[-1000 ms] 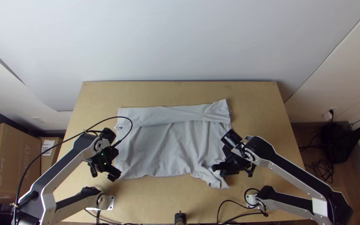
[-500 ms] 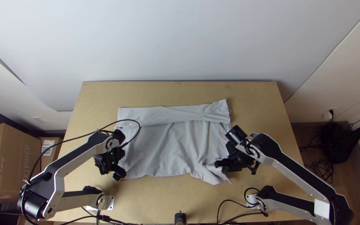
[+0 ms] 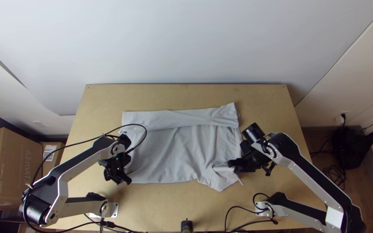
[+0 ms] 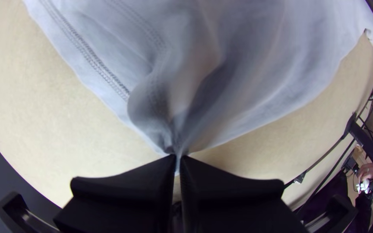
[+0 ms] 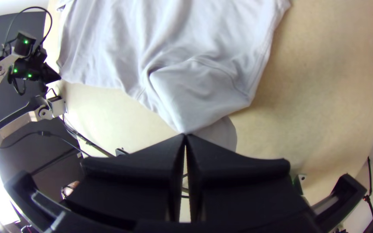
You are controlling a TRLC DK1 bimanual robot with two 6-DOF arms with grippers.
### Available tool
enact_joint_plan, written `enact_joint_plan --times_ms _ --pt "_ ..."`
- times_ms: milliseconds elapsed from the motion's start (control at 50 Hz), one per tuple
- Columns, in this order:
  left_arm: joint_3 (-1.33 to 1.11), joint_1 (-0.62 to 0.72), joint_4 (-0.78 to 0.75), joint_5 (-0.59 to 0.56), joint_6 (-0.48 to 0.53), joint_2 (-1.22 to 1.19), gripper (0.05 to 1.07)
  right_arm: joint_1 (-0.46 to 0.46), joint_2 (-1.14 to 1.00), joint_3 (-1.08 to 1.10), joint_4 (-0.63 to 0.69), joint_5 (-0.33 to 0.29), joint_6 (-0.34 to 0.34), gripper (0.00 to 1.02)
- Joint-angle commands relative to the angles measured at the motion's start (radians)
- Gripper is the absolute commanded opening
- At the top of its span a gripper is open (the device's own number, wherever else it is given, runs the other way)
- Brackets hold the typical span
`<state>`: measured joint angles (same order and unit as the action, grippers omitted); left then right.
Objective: Fold the t-shirt
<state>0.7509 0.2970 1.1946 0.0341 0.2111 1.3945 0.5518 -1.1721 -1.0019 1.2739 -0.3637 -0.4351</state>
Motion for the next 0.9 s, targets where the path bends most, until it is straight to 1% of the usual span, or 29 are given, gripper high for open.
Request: enact_joint_plan --times_ms 0,80,180,300,380,460,640,740,880 --pt "0.025 -0.07 0.026 -0.007 0.06 -0.051 0.08 -0.072 -0.003 -0.012 0.042 0.005 0.068 0.02" --pt "0.051 -0.131 0.039 -0.007 0.099 -0.077 0.08 -0.15 -0.009 -0.017 0.05 0.006 0.118 0.02" --pt "0.074 -0.188 0.057 -0.007 0.132 -0.101 0.08 -0.266 -0.037 -0.027 0.07 0.011 0.205 0.02" --pt "0.082 -0.217 0.079 -0.007 0.152 -0.134 0.08 -0.392 -0.084 -0.026 0.074 0.032 0.292 0.02" --pt "0.079 -0.223 0.085 -0.007 0.152 -0.15 0.08 -0.441 -0.107 -0.03 0.076 0.043 0.32 0.02" --pt "0.088 -0.226 0.085 -0.007 0.152 -0.167 0.08 -0.444 -0.107 -0.05 0.082 0.046 0.325 0.02" --pt "0.199 -0.228 0.083 -0.036 0.114 -0.167 0.08 -0.405 -0.127 -0.124 0.085 0.045 0.314 0.02" --pt "0.275 -0.234 0.068 -0.042 0.082 -0.144 0.08 -0.401 -0.166 -0.164 0.085 0.045 0.312 0.02" --pt "0.355 -0.254 0.01 -0.042 0.054 -0.103 0.08 -0.403 -0.227 -0.219 0.085 0.045 0.312 0.02"
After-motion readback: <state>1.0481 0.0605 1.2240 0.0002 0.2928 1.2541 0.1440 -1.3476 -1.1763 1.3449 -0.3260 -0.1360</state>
